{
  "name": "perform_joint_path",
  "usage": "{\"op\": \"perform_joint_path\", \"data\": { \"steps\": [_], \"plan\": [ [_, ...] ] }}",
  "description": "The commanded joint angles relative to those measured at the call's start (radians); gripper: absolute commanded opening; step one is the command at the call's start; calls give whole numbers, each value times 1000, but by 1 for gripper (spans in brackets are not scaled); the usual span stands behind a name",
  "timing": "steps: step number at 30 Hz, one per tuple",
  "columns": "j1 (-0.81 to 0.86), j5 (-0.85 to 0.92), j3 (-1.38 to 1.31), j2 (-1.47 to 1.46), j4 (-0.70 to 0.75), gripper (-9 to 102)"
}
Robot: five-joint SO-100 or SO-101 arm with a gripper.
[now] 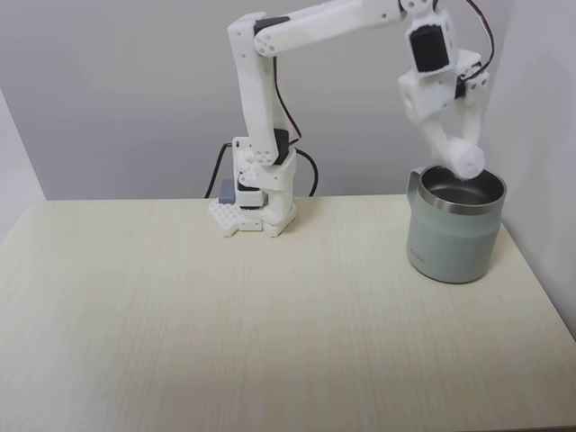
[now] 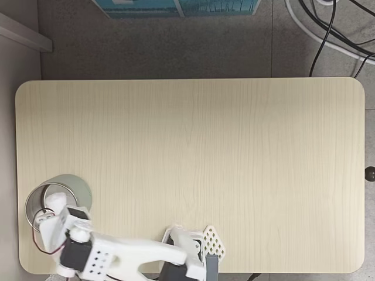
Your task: Grasp a dressing and put it in the cup.
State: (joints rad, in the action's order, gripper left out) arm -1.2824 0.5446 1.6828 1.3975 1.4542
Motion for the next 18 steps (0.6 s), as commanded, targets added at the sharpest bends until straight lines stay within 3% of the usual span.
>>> {"op": "perform_joint_path", "data": {
  "steps": [1,7,12,18],
  "plan": [
    [-18,-9,-51,5,-63,0],
    [-21,-8,-100,-11,-87,0],
    [-31,-20,-143,-77,-77,16],
    [-32,-28,-170,-103,-78,19]
  ]
}}
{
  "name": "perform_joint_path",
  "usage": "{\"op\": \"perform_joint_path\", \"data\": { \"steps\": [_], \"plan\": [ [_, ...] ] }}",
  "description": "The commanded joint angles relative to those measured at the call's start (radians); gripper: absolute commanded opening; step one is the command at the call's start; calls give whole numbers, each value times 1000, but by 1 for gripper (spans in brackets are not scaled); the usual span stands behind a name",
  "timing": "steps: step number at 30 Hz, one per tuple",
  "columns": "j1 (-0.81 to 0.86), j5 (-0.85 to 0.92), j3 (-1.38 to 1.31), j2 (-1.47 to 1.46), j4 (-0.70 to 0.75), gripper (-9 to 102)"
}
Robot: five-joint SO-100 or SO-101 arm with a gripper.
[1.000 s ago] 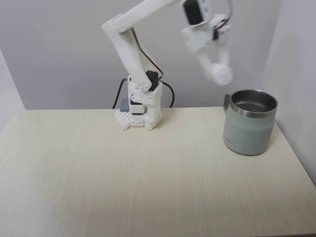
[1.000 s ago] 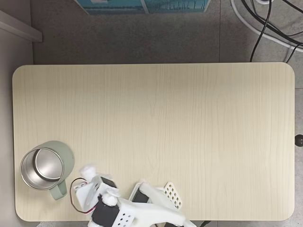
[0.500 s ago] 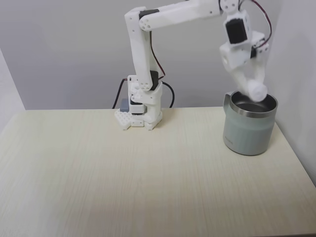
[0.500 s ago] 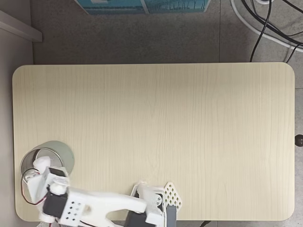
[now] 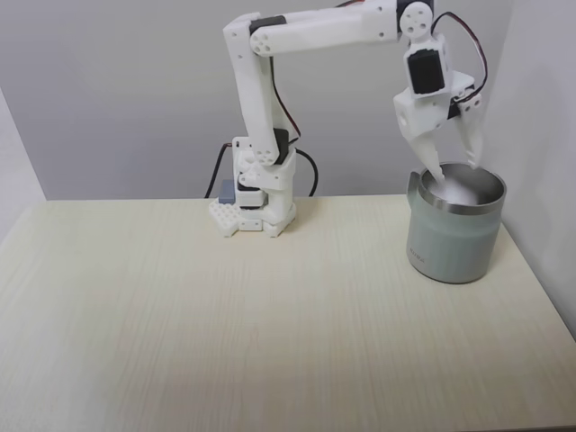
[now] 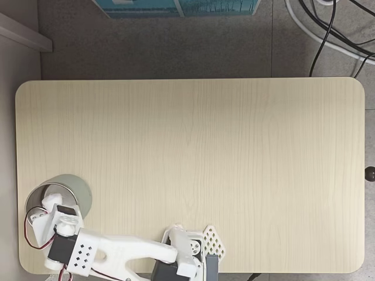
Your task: Grasp a dressing and put it in the cup.
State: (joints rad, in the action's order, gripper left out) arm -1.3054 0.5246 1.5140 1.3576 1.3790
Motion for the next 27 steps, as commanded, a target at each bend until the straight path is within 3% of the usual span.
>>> {"op": "perform_joint_path", "data": {
  "steps": [1,27],
  "plan": [
    [-9,-11,-5,-75,-3,19],
    [-49,-31,6,-103,-8,19]
  ]
}}
